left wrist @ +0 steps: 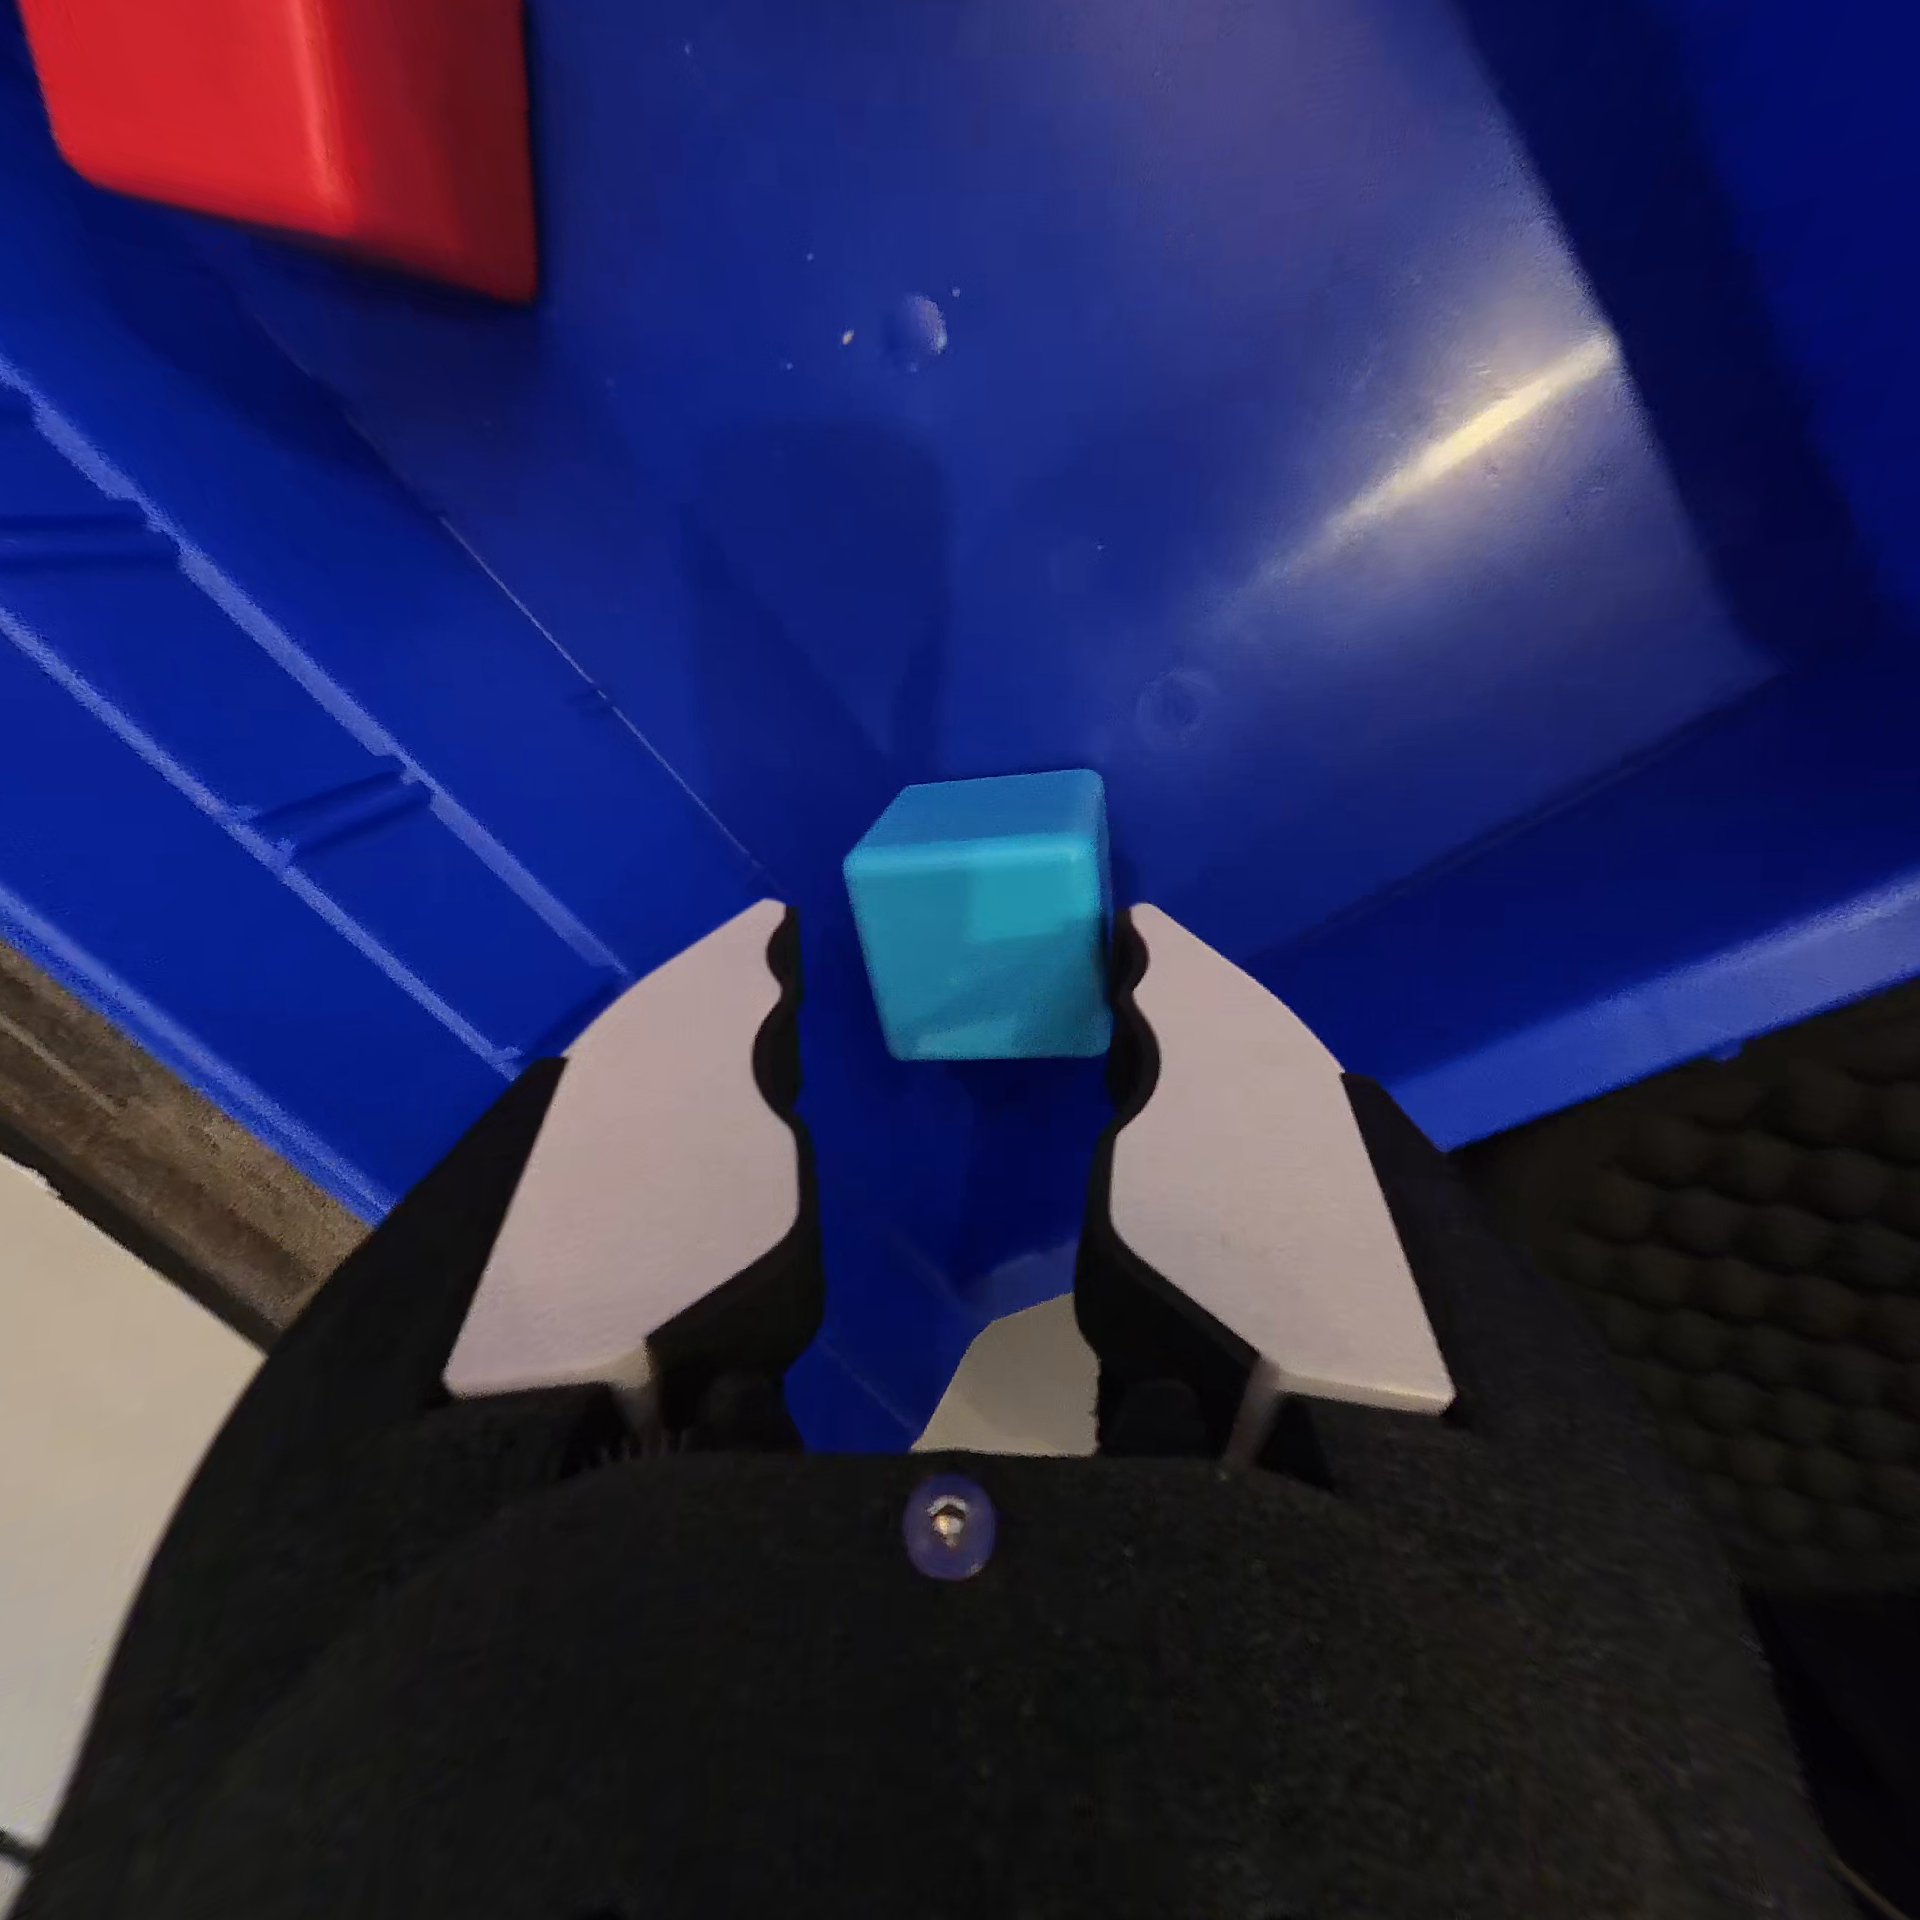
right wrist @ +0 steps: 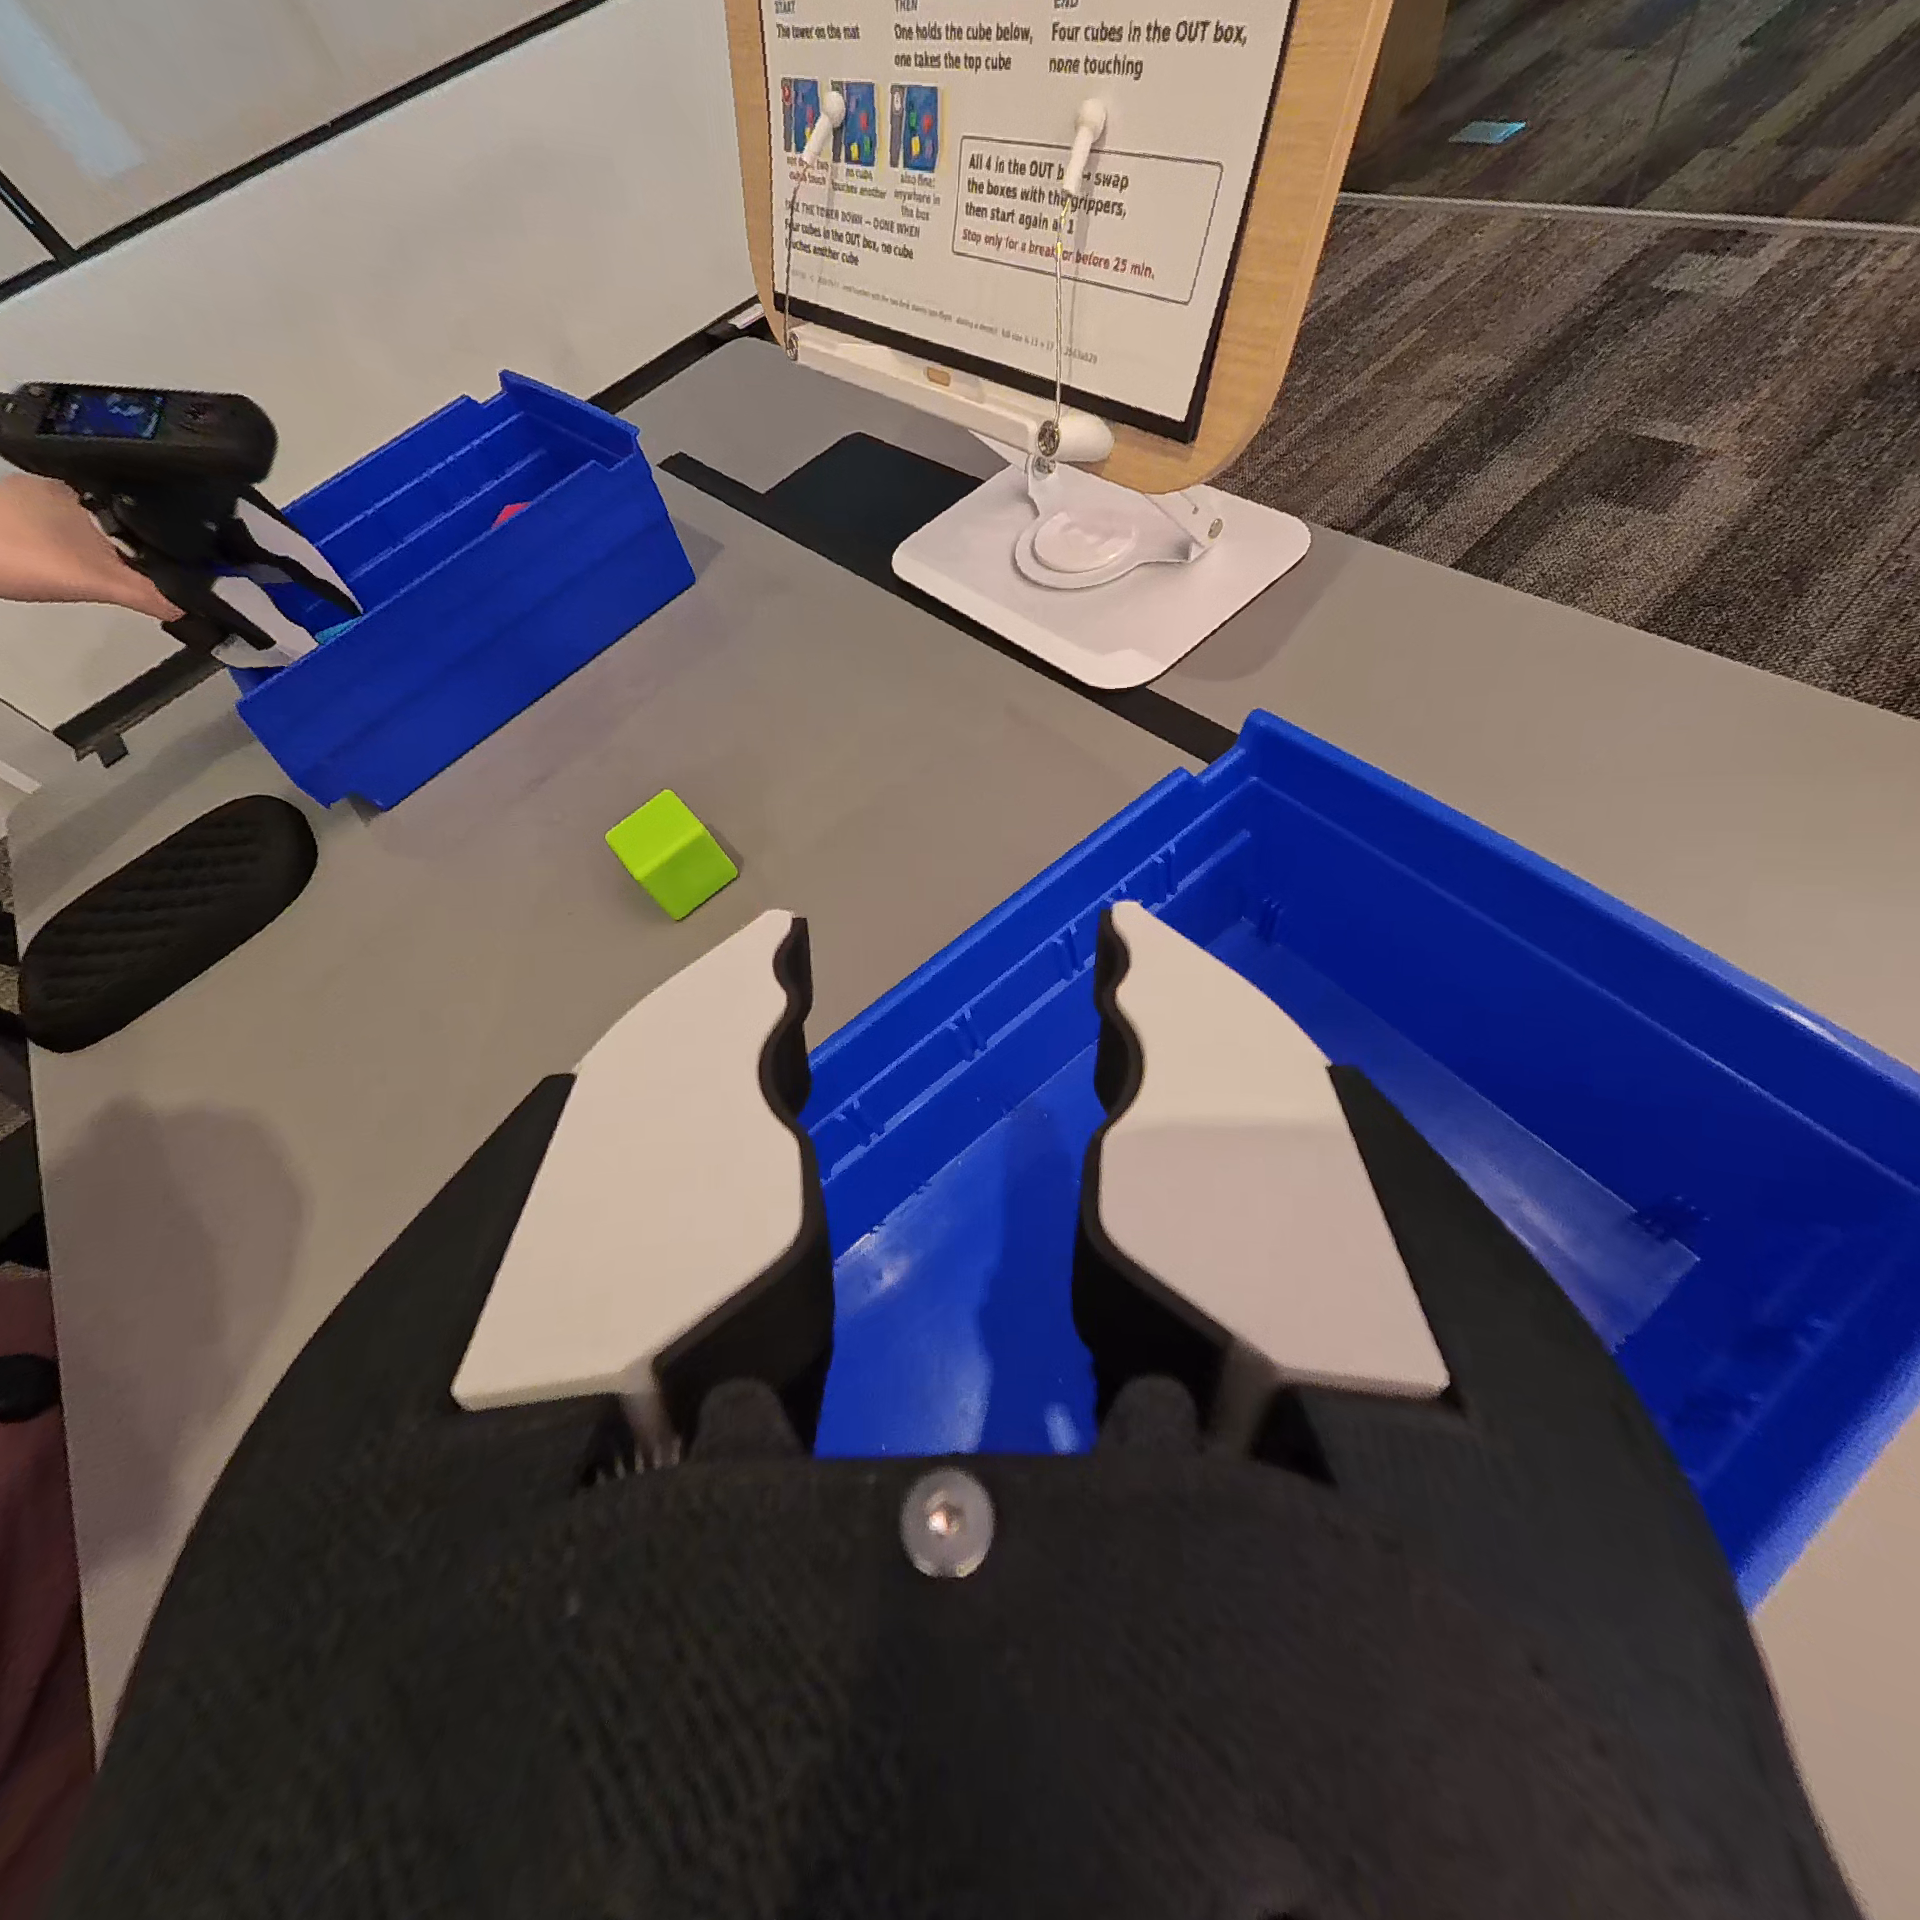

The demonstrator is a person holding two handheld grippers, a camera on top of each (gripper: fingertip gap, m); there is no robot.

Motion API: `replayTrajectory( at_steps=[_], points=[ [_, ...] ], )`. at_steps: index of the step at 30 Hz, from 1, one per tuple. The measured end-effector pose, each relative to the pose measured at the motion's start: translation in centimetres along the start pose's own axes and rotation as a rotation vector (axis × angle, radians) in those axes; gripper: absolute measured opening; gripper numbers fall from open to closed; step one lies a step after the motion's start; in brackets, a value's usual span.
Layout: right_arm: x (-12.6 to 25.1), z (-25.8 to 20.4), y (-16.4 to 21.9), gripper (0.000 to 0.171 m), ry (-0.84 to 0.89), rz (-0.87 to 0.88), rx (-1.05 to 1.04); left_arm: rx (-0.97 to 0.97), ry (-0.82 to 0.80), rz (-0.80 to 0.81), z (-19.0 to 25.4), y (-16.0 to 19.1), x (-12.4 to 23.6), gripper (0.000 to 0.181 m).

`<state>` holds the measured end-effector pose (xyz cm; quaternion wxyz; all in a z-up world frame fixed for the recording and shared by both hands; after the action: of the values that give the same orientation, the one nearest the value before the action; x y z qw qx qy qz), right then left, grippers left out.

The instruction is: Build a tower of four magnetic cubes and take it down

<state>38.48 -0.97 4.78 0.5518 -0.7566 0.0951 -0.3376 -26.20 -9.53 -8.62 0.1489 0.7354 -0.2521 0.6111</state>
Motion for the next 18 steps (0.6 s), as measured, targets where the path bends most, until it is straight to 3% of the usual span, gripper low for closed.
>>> replayTrajectory(
  at_steps=[11,14,18],
  points=[
    [0.5,0.4,0.2,0.054,-0.013,0.003,-0.009,-0.053,-0.051,-0.05,0.3,-0.2,-0.1,0.049],
    [0.6,0.5,0.1,0.054,-0.017,0.01,-0.009,-0.051,-0.098,-0.003,-0.6,-1.0,3.3,0.048],
    [0.3,0.6,0.0,0.054,-0.022,0.008,-0.01,-0.114,-0.145,0.201,0.3,-5.2,12.1,0.048]
  ],
)
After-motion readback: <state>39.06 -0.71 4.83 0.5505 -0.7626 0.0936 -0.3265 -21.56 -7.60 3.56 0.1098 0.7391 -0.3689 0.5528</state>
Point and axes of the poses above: each gripper's, where its closed fingertips meet, x back along the fingers, y out of its underside, z = x × y across the jaws, the point moved 4 cm from there along x, back along the fingers, and after that the axes turned 4 degrees about x, right-handed, at the moved point
